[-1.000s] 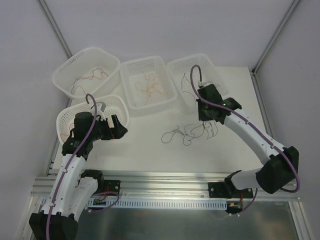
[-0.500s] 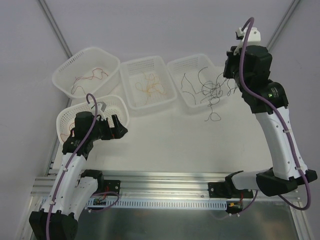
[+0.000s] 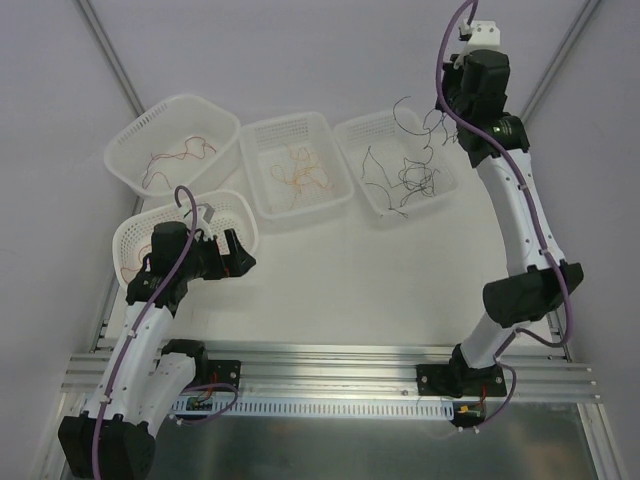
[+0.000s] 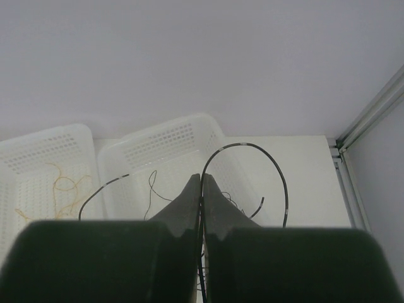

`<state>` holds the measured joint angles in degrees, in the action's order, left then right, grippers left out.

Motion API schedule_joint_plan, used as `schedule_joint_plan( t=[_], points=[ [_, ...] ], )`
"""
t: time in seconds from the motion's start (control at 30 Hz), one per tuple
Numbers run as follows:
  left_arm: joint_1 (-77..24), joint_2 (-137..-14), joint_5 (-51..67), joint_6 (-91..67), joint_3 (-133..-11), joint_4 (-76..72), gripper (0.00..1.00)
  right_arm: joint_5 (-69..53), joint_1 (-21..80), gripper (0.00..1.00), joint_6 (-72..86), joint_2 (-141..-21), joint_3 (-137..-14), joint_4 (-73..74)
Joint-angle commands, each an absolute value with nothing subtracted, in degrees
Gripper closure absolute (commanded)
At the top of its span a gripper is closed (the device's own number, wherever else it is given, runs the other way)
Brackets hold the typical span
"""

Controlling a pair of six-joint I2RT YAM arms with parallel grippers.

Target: Untangle the cables

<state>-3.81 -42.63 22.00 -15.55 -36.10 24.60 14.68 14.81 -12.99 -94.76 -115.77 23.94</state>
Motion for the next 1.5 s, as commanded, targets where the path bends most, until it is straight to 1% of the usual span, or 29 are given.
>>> schedule_joint_plan(
  t=[0.0, 0.03, 0.1, 0.2, 0.23, 0.3, 0.33, 0.43, 0.53, 0.6, 0.63, 0.67, 0.7, 0.77, 0.8, 0.87, 0.9, 0.97, 1.0, 1.1, 1.27, 1.47],
  points=[
    [-4.3, -43.3, 22.4, -14.2, -36.4, 22.8, 0.01, 12.7, 13.1, 0.99, -12.8, -101.3, -118.4, 17.6],
    [-4.3, -43.5, 22.5, -14.2, -36.3, 22.9, 0.01, 11.9, 12.8, 0.98, -12.7, -102.9, -119.0, 17.8],
    [-4.3, -43.8, 22.5, -14.1, -36.3, 22.9, 0.01, 11.1, 12.7, 0.93, -12.1, -106.2, -120.8, 19.0],
    [-4.3, -44.0, 22.2, -14.1, -36.3, 22.9, 0.01, 8.8, 12.7, 0.64, -11.7, -111.8, -122.6, 21.5],
    [-4.3, -44.1, 22.2, -14.1, -36.3, 22.9, 0.01, 8.1, 12.8, 0.46, -11.7, -113.5, -123.0, 22.1],
    [-4.3, -44.1, 22.2, -14.1, -36.2, 22.9, 0.01, 8.2, 12.7, 0.32, -11.7, -114.2, -122.8, 23.9],
    [-4.3, -44.2, 22.4, -14.1, -36.2, 22.8, 0.01, 8.2, 12.7, 0.20, -11.9, -114.2, -122.7, 24.6],
    [-4.3, -44.3, 22.5, -14.1, -36.3, 22.9, 0.01, 7.1, 12.9, 0.13, -13.0, -112.3, -121.1, 28.0],
    [-4.3, -44.2, 22.6, -14.1, -36.4, 22.9, 0.01, 4.1, 12.7, 0.13, -14.8, -106.8, -115.8, 29.9],
    [-4.3, -43.9, 22.5, -14.1, -36.3, 22.9, 0.01, 1.0, 12.7, 0.13, -15.7, -101.3, -107.6, 30.1],
    [-4.3, -43.8, 22.4, -14.1, -36.4, 22.9, 0.01, -0.3, 12.6, 0.16, -17.3, -99.2, -104.8, 30.2],
    [-4.3, -43.7, 22.4, -14.1, -36.4, 22.8, 0.01, -2.4, 12.7, 0.18, -18.1, -97.5, -98.9, 30.4],
    [-4.3, -43.6, 22.5, -14.1, -36.3, 22.9, 0.01, -4.5, 12.7, 0.19, -18.6, -94.3, -96.2, 30.4],
    [-4.3, -43.8, 22.6, -14.2, -36.4, 22.9, 0.01, -6.1, 12.7, 0.20, -20.0, -91.5, -90.6, 29.9],
    [-4.3, -43.7, 22.6, -14.2, -36.3, 22.9, 0.01, -7.8, 12.7, 0.21, -20.3, -89.1, -85.7, 29.4],
    [-4.3, -43.7, 22.7, -14.2, -36.4, 22.9, 0.01, -9.9, 12.7, 0.25, -21.4, -87.4, -81.1, 27.7],
    [-4.3, -43.5, 22.5, -14.2, -36.4, 22.9, 0.01, -12.0, 12.7, 0.29, -21.7, -86.8, -77.8, 27.0],
    [-4.3, -43.2, 22.5, -14.2, -36.3, 22.9, 0.01, -13.1, 12.7, 0.33, -22.0, -86.4, -75.7, 25.3],
    [-4.3, -43.1, 22.5, -14.2, -36.3, 22.9, 0.01, -13.9, 12.7, 0.38, -22.5, -86.6, -74.8, 24.8],
    [-4.3, -42.9, 22.2, -14.2, -36.2, 22.9, 0.01, -14.9, 12.7, 0.42, -23.3, -88.7, -73.5, 23.5],
    [-4.3, -43.0, 21.9, -14.2, -36.0, 22.9, 0.01, -12.9, 12.7, 0.44, -22.9, -89.6, -70.0, 17.4],
    [-4.3, -43.7, 22.0, -14.2, -36.3, 22.9, 0.01, -11.0, 13.2, 0.48, -23.0, -91.7, -69.3, 15.1]
  ],
)
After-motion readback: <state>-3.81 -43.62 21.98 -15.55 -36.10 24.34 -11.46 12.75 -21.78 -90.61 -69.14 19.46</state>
